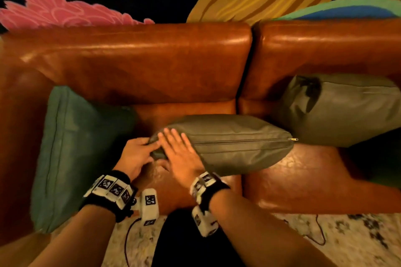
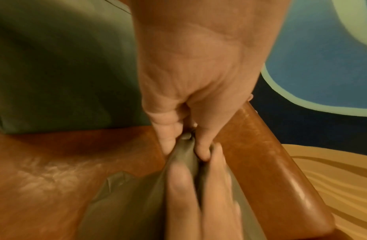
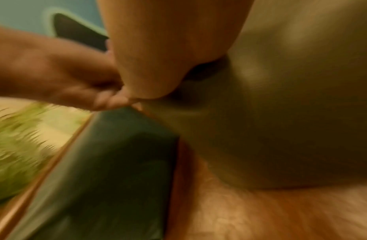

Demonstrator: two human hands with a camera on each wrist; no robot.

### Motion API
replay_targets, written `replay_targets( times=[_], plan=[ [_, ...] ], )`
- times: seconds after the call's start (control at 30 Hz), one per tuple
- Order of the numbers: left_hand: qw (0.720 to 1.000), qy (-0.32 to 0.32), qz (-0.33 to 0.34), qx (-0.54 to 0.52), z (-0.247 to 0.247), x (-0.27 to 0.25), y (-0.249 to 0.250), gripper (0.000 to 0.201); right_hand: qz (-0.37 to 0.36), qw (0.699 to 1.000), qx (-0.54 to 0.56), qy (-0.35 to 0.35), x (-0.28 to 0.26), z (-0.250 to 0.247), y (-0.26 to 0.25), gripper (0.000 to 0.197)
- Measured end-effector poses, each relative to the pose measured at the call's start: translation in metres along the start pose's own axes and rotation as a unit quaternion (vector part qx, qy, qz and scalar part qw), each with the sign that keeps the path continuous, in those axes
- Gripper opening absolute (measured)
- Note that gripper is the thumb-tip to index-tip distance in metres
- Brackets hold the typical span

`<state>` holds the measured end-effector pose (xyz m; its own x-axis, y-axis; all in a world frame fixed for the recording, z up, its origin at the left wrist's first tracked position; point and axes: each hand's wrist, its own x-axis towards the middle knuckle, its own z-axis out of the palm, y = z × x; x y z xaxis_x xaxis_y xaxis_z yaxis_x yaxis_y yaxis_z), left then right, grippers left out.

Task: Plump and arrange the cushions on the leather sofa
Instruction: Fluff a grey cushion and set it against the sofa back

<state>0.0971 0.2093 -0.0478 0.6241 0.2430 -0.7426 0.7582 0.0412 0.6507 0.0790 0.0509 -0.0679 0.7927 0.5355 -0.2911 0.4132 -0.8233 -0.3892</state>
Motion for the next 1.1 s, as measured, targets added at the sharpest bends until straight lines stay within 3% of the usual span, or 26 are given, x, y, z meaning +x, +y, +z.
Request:
replay_targets(
  times=[0.13,0.3,0.4,0.47,0.53,0.57,0.73,0.8,0.87,0.97,1.0,1.03,1.1],
  plan=[
    [0.998,-0.016,-0.009,-0.062,-0.020,-0.003,0.008,0.015,0.085,0.991,-0.104,0.017,-0.021,0.006,0.100,0.070],
    [0.997,-0.048,-0.020,-0.063,-0.013,-0.002,0.010,0.022,0.278,0.956,-0.082,0.044,-0.075,-0.023,0.207,0.073],
    [0.999,0.007,0.030,-0.012,-0.002,0.002,0.013,0.015,0.485,0.867,0.064,0.089,-0.091,-0.040,0.230,0.083],
    [0.997,0.025,0.067,0.027,0.004,0.001,0.017,0.014,0.531,0.801,0.231,0.151,-0.091,-0.054,0.230,0.077],
    [0.994,0.024,0.095,0.045,0.002,-0.002,0.021,0.013,0.507,0.758,0.327,0.250,-0.092,-0.069,0.228,0.056],
    [0.994,0.019,0.103,0.032,-0.003,-0.004,0.024,0.013,0.487,0.752,0.345,0.279,-0.095,-0.077,0.228,0.051],
    [0.995,-0.047,0.080,-0.044,-0.030,-0.008,0.039,0.017,0.432,0.752,0.395,0.301,-0.103,-0.107,0.227,0.039],
    [0.996,-0.034,0.074,-0.047,-0.033,-0.003,0.040,0.016,0.397,0.733,0.449,0.321,-0.095,-0.137,0.212,0.036],
    [0.996,0.020,0.069,-0.054,-0.042,0.006,0.037,0.020,0.337,0.732,0.489,0.334,-0.087,-0.174,0.185,0.037],
    [0.987,0.143,0.070,-0.016,-0.064,0.019,0.037,0.027,0.187,0.788,0.507,0.295,-0.076,-0.218,0.118,0.030],
    [0.988,0.144,0.063,0.010,-0.067,0.016,0.043,0.030,0.136,0.814,0.498,0.267,-0.069,-0.223,0.091,0.024],
    [0.993,0.105,0.051,0.028,-0.064,0.009,0.052,0.037,0.092,0.841,0.481,0.230,-0.059,-0.223,0.061,0.019],
    [0.997,-0.065,0.011,0.035,-0.050,-0.015,0.072,0.060,0.057,0.896,0.414,0.150,-0.034,-0.206,0.008,0.018]
  ],
)
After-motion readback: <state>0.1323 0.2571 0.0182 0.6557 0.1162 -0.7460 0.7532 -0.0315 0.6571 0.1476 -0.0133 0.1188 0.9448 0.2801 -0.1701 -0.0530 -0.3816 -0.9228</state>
